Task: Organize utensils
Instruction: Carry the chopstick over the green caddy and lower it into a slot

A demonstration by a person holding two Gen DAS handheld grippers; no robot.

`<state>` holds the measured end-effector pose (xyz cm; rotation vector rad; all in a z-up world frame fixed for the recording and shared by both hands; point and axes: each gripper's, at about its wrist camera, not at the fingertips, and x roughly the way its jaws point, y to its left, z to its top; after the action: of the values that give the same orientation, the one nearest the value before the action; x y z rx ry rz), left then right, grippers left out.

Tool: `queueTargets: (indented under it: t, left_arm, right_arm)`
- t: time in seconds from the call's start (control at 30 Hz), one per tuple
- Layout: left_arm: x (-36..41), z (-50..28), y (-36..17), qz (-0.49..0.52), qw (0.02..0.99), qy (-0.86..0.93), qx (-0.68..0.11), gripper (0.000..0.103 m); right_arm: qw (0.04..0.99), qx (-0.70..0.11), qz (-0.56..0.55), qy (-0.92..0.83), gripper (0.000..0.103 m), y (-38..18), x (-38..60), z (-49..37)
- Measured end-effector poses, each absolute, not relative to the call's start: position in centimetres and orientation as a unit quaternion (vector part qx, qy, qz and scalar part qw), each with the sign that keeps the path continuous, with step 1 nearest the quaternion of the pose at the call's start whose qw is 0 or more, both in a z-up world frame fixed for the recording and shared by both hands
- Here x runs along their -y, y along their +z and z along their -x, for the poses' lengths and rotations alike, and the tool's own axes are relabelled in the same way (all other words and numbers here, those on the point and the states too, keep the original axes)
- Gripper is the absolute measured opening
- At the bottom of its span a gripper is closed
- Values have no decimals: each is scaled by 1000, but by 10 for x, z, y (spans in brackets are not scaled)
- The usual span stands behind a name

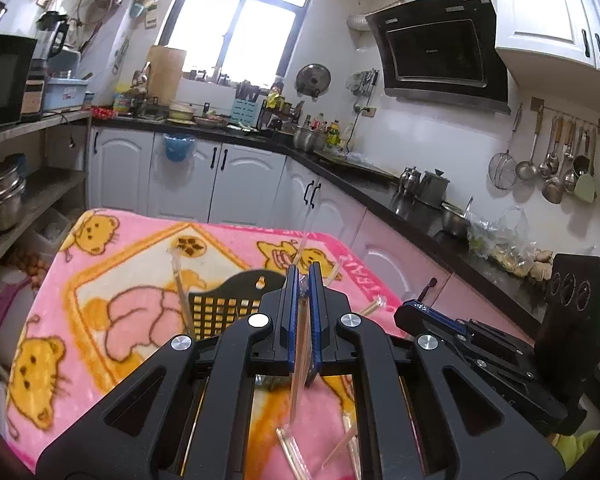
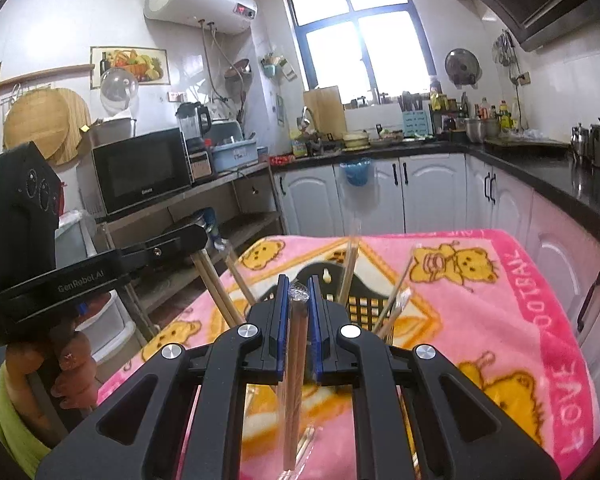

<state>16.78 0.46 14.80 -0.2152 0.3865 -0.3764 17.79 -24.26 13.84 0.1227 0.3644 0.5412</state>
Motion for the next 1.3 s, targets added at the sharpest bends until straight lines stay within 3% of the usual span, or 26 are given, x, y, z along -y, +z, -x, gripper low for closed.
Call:
queueTargets:
  t: [0.67,1.3]
  left_arm:
    - [-15,-201,199,102,974,-148,-136,3]
    - [-38,-223,200,114,982,-100,-115,3]
  right_arm:
    - [960,-117,-62,249,10,184,249,-212]
    - [974,-75,-70,201,10,209,265,-258]
